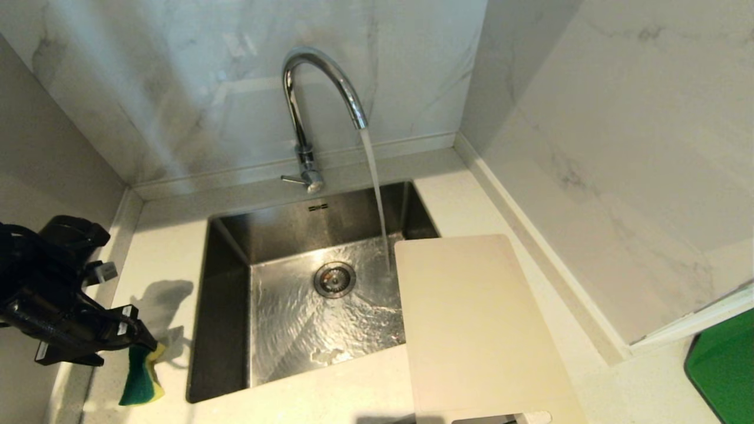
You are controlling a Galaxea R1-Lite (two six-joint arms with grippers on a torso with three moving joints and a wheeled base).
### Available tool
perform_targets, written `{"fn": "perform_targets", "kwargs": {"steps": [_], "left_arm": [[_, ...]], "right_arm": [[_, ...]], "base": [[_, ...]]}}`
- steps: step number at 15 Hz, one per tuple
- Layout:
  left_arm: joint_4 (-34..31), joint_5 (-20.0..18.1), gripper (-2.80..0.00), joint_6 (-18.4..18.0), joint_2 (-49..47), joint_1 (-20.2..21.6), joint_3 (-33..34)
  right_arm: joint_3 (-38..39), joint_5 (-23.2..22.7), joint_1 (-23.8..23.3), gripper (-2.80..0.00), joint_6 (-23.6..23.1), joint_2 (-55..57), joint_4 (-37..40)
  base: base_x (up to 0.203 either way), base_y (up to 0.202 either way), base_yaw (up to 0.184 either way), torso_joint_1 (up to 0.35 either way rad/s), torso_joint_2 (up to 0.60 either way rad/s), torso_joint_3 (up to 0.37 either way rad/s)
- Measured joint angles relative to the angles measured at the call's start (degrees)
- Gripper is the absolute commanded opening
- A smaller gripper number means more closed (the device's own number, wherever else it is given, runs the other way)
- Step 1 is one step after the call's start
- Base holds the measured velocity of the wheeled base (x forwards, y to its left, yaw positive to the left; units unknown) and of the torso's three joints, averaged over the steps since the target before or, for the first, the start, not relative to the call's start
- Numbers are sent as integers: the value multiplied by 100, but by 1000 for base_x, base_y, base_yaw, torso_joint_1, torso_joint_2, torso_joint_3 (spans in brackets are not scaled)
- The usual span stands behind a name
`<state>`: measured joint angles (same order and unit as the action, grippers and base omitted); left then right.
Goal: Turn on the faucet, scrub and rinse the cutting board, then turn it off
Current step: Turn off the tap
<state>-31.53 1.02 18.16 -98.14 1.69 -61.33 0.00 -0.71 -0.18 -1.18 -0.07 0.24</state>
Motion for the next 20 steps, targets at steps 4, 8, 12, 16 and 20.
{"fn": "perform_targets", "kwargs": {"steps": [4, 8, 12, 16, 20], "left_arm": [[-887, -529, -280, 103, 640, -347, -516], [-1465, -777, -280, 1099, 851, -911, -1493], [-1613, -762, -280, 2363, 733, -1600, -2604], [-1283, -479, -280, 3056, 310, -2159, -3688], [-265, -540, -280, 2959, -41, -2369, -3955]], "right_arm": [[0, 2, 0, -280, 0, 0, 0], [0, 0, 0, -280, 0, 0, 0], [0, 1, 0, -280, 0, 0, 0], [0, -2, 0, -280, 0, 0, -2], [0, -2, 0, -280, 0, 0, -2]], "base": [[0, 0, 0, 0, 0, 0], [0, 0, 0, 0, 0, 0], [0, 0, 0, 0, 0, 0], [0, 0, 0, 0, 0, 0], [0, 0, 0, 0, 0, 0]]}}
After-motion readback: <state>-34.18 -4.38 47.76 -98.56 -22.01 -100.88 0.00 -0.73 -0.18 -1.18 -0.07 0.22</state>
